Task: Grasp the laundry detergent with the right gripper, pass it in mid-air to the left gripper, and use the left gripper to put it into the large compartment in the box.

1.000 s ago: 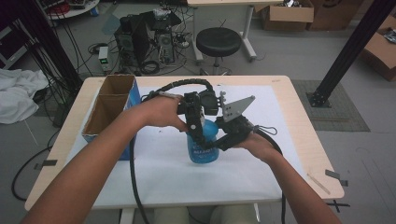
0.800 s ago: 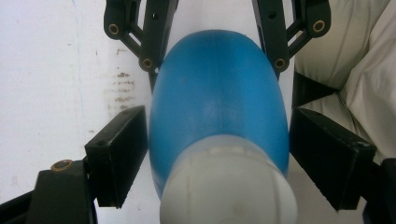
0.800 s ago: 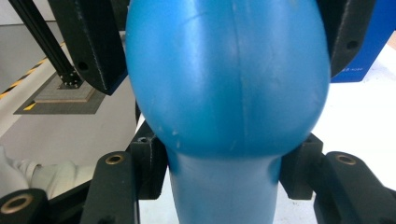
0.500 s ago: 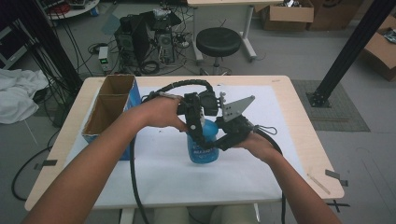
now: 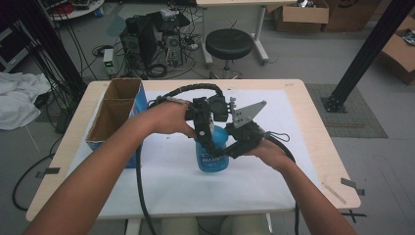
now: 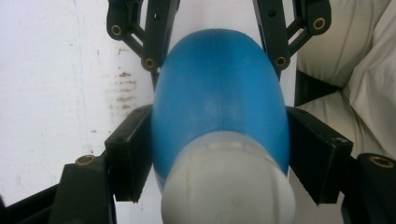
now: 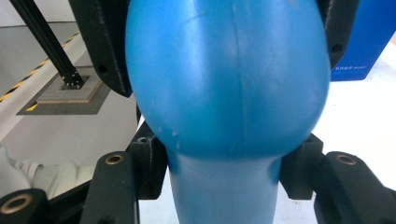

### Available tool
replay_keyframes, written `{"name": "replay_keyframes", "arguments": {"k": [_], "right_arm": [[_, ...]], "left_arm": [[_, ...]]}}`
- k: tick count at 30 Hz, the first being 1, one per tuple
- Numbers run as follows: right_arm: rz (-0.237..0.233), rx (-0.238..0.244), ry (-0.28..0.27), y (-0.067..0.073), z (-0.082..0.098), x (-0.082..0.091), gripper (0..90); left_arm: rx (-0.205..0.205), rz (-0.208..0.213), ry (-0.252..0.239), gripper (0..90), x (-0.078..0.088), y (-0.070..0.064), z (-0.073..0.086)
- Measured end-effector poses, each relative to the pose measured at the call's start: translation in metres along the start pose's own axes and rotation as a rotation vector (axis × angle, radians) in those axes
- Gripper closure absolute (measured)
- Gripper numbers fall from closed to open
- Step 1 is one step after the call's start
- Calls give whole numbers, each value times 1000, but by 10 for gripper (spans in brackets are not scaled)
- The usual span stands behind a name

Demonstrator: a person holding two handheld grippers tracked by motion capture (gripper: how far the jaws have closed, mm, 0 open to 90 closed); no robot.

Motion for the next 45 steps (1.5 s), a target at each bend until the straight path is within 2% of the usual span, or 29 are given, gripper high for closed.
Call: {"name": "replay_keyframes", "arguments": {"k": [14,24,29,30,31,32,35,37,41,45], "right_arm": [[-5,-1,0,0,1,-1,441],[-14,7,-8,2,1,0,435],[-14,12,-7,3,-2,1,422],[-11,17,-8,3,-2,1,383],[3,11,-12,3,-3,2,294],[11,-4,-17,3,-2,3,254],[7,-30,-8,1,2,8,192],[1,-45,8,1,6,13,182],[3,-74,77,2,17,32,168],[27,-104,134,2,23,53,159]], "left_arm": [[2,2,5,371,-1,1,1],[-8,-1,-4,377,2,-2,-1],[-6,0,8,379,5,-4,-2],[-8,-2,8,380,5,-4,-2],[-7,0,12,380,6,-5,-2],[-6,2,11,380,6,-5,-1],[10,3,13,381,8,-4,3],[26,-2,17,381,11,-2,8],[71,-17,3,380,21,2,16],[146,-38,0,380,34,9,24]]}}
Point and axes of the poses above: each handheld gripper's, and its own axes: x roughly backward along the jaws, z roughly out of its underside, y roughly to its left, the point moved 2 cm from there along -x, roughly forward along the jaws, and after that the axes turned 6 degrees about y, right-handed, at the moved point
